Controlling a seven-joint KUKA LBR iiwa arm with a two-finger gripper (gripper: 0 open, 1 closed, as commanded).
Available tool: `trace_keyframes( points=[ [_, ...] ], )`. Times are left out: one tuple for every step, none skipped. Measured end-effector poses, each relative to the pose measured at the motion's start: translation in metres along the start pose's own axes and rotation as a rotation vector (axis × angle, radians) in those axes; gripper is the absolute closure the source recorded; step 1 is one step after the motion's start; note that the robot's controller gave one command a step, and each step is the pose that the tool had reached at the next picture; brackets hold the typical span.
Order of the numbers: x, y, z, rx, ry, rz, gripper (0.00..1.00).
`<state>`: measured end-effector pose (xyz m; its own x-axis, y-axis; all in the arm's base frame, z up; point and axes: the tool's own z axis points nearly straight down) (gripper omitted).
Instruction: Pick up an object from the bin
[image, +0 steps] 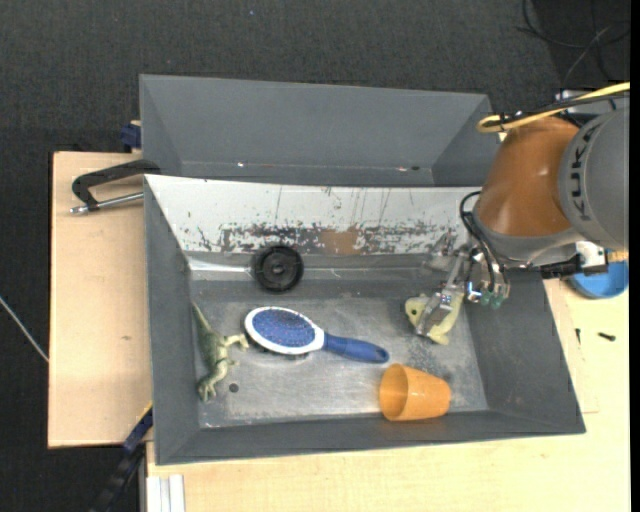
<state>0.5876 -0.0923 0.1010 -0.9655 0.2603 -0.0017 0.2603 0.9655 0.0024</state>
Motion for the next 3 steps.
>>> trace_keyframes(
  points=[
    [-0.0066,-0.0019,0.0290,0.000,-0.001,0.225,0.00],
    [-0.0074,-0.0013,0.0279,0.001,-0.001,0.224,0.00],
    [-0.0093,-0.0008,0.0259,0.000,-0.006,0.224,1.00]
  ],
)
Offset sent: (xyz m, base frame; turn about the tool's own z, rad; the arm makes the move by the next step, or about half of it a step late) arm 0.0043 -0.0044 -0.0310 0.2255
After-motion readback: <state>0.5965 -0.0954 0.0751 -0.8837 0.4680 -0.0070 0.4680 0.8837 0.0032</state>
